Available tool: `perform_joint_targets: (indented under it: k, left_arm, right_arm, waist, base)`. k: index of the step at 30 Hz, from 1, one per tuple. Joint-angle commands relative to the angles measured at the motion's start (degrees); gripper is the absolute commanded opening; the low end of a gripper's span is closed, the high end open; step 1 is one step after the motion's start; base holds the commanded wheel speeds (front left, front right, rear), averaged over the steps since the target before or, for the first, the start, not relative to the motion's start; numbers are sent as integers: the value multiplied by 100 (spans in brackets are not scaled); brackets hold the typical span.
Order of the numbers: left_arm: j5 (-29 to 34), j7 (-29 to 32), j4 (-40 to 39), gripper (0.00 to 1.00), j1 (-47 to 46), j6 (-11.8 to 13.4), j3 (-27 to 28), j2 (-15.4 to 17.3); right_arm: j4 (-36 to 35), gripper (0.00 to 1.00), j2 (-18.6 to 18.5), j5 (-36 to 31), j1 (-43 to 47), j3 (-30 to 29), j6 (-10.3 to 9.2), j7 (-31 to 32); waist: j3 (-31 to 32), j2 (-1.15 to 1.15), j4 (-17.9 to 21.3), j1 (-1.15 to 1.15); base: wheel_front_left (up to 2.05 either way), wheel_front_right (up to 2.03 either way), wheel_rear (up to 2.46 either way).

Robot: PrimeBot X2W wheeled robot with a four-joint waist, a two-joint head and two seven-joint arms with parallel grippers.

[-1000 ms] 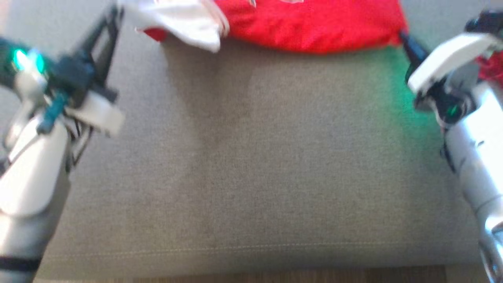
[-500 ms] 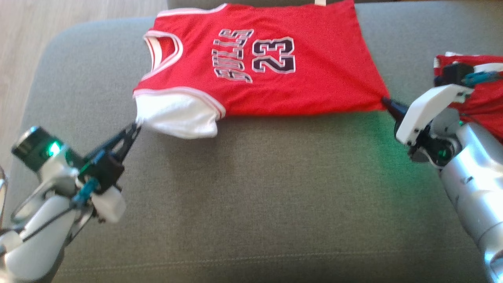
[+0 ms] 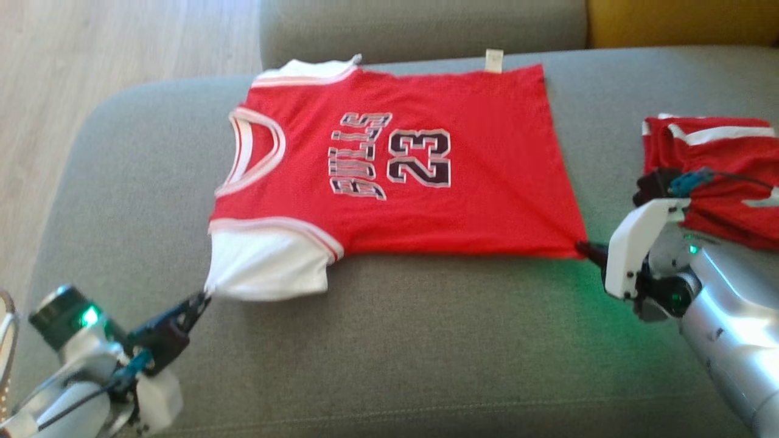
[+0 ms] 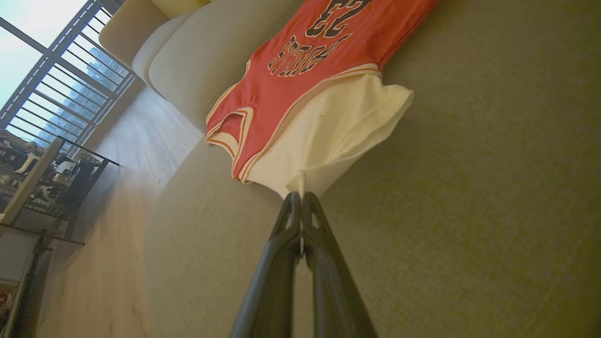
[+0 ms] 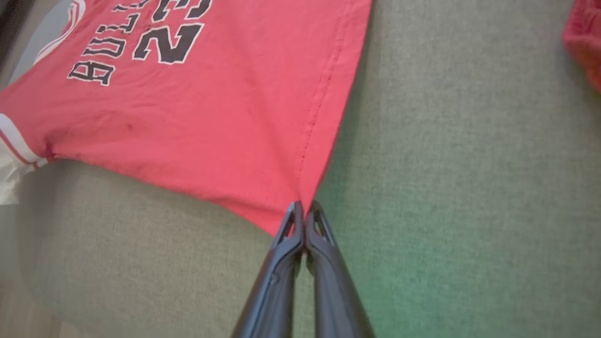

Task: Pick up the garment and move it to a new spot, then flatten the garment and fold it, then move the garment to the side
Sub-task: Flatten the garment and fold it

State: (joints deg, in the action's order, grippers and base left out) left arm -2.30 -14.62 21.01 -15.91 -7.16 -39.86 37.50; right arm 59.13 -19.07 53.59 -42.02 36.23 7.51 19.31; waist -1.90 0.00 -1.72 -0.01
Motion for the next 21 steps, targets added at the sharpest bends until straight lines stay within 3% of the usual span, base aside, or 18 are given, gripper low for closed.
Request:
perform_joint_targets:
  k: [1, 5, 14, 21]
  left_arm:
    - [-112, 40, -101, 0, -146, -18, 200, 369]
    - [-501, 148, -264, 0, 112, -29, -165, 566]
    - [-1713, 543, -957, 0, 277, -32, -1124, 1331]
    - [-2309, 646, -1538, 0, 348, -32, -1508, 1858]
  right_arm:
    - [-173, 0, -154, 84, 38, 106, -2, 91]
    - [-303, 0, -311, 237, 183, 353, -2, 445]
    - [-570, 0, -483, 733, 356, 686, -2, 1718]
    - [-915, 0, -736, 1008, 566, 923, -2, 2677]
  waist:
    - [114, 0, 37, 1]
    - [266, 0, 83, 1]
    - [557, 0, 128, 1]
    - [698, 0, 123, 1]
  base:
    - [0, 0, 0]
    - [0, 0, 0]
    - [0, 0, 0]
    - [0, 0, 0]
